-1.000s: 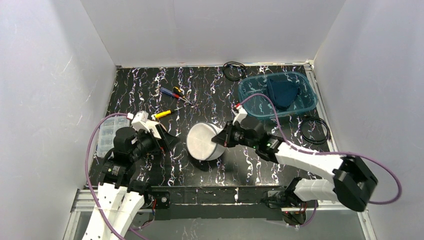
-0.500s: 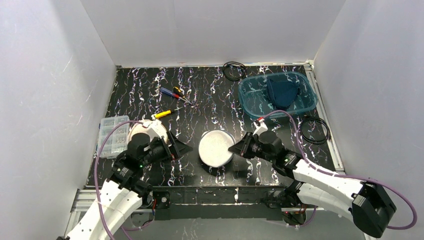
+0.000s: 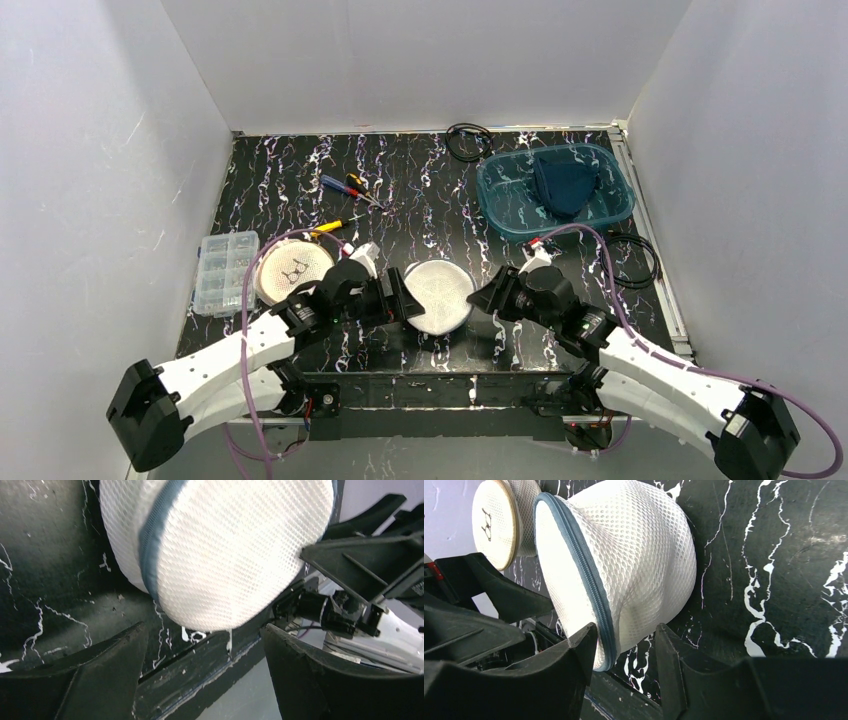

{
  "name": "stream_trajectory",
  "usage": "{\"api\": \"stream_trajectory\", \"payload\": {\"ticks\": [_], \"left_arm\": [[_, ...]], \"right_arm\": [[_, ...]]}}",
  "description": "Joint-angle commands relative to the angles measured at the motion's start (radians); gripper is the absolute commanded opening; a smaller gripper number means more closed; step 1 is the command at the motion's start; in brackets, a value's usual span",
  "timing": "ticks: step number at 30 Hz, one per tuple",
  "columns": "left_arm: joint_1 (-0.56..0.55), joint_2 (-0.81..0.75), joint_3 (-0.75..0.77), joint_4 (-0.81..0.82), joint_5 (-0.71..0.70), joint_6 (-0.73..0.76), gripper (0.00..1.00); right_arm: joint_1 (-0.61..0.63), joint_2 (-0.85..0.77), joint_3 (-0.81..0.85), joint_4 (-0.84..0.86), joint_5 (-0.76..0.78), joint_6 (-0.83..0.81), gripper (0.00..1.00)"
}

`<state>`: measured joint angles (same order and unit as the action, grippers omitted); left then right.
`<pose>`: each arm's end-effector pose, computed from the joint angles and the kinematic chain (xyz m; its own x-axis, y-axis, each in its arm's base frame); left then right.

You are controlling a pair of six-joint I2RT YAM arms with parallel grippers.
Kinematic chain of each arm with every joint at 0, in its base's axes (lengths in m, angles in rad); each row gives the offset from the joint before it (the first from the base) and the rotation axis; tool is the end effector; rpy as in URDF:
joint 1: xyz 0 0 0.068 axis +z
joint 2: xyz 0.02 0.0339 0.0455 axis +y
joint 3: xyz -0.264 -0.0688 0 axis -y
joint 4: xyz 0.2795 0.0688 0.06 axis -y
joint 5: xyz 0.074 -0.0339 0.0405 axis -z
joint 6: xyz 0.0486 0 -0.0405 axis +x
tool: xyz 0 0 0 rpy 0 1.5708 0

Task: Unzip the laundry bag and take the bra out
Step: Pick up the laundry bag at the center of the board.

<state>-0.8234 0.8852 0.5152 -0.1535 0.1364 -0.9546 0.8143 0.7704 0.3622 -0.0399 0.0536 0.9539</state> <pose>0.1589 -0.1812 0.2117 -0.8547 -0.2672 -0.4451 0.1889 0.6385 -0.7461 0.1538 0.1592 0.1884 -0.7373 0.4054 -0.5403 -0.1584 0.6738 0.7217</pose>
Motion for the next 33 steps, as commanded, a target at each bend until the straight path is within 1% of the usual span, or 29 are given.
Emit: {"api": "stream_trajectory", "payload": {"ticks": [1, 8, 10, 13, 17, 19, 24, 30, 33], "left_arm": [[-0.005, 0.038, 0.038, 0.054, -0.087, 0.002, 0.82], [-0.005, 0.053, 0.022, 0.061, -0.123, 0.015, 0.82], [-0.005, 0.062, 0.028, 0.059, -0.155, 0.027, 0.82], [-0.004, 0.086, 0.053, 0.043, -0.169, 0.05, 0.82], [-0.003, 0.123, 0.071, 0.058, -0.16, 0.075, 0.81], [-0.002, 0.138, 0.075, 0.076, -0.143, 0.081, 0.79], [-0.002, 0.167, 0.069, 0.134, -0.082, 0.085, 0.7], [-0.001, 0.173, 0.05, 0.149, -0.051, 0.089, 0.5], [-0.001, 0.167, 0.043, 0.149, -0.044, 0.091, 0.43]], "right_arm": [[-0.021, -0.036, -0.018, -0.006, 0.04, -0.012, 0.53], [-0.064, -0.041, -0.053, 0.026, -0.012, -0.016, 0.43], [-0.077, -0.04, -0.068, 0.032, -0.035, -0.009, 0.41], [-0.094, -0.039, -0.085, 0.089, -0.062, 0.004, 0.38], [-0.11, -0.033, -0.098, 0.125, -0.114, 0.015, 0.35], [-0.113, -0.026, -0.1, 0.133, -0.124, 0.017, 0.34], [-0.118, -0.013, -0.105, 0.148, -0.139, 0.019, 0.31], [-0.127, -0.016, -0.117, 0.159, -0.146, 0.025, 0.29], [-0.13, -0.02, -0.121, 0.161, -0.15, 0.026, 0.29]]}}
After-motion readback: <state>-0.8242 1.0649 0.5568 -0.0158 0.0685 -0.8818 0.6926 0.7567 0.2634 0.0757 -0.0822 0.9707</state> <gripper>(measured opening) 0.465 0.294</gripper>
